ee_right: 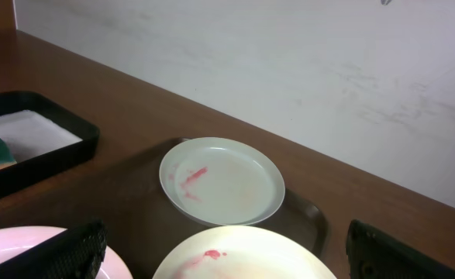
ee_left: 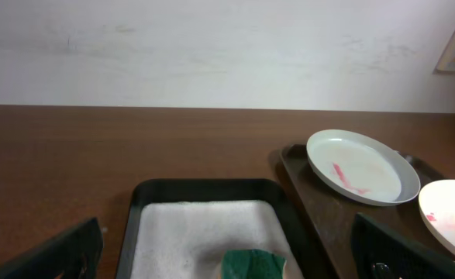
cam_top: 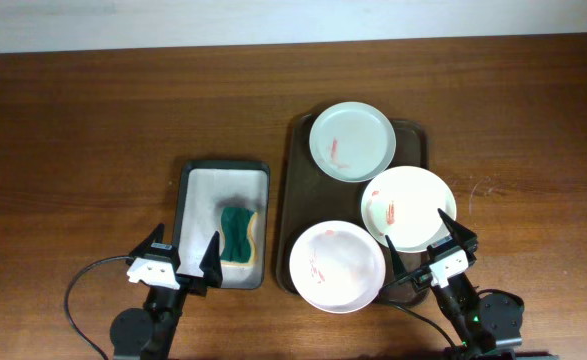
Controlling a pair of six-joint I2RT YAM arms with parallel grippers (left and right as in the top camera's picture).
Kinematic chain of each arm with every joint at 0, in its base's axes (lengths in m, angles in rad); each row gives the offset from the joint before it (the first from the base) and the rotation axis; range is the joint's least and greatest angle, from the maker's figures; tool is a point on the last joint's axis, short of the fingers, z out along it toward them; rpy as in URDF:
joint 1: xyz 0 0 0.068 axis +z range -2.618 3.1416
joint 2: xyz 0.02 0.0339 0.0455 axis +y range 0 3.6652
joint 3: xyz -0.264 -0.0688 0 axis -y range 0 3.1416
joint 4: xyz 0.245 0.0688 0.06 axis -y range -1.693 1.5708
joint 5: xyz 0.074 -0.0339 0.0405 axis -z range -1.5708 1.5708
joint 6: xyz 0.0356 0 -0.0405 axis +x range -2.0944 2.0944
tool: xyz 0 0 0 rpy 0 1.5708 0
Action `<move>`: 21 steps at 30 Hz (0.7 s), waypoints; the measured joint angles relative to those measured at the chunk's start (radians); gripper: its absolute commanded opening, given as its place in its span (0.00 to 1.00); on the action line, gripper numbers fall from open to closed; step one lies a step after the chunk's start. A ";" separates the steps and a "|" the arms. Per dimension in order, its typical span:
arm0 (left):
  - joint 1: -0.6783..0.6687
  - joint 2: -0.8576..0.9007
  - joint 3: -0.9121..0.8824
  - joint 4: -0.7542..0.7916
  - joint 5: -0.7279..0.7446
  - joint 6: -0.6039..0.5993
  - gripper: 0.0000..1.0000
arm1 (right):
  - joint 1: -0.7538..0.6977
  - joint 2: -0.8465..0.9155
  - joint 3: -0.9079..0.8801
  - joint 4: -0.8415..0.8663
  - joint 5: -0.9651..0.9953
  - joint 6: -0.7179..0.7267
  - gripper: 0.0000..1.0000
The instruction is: Clean dirty plates on tray and stack at the side
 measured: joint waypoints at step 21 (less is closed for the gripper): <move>0.000 0.000 0.000 -0.009 -0.081 0.023 1.00 | 0.000 0.000 0.000 0.000 0.000 0.000 0.99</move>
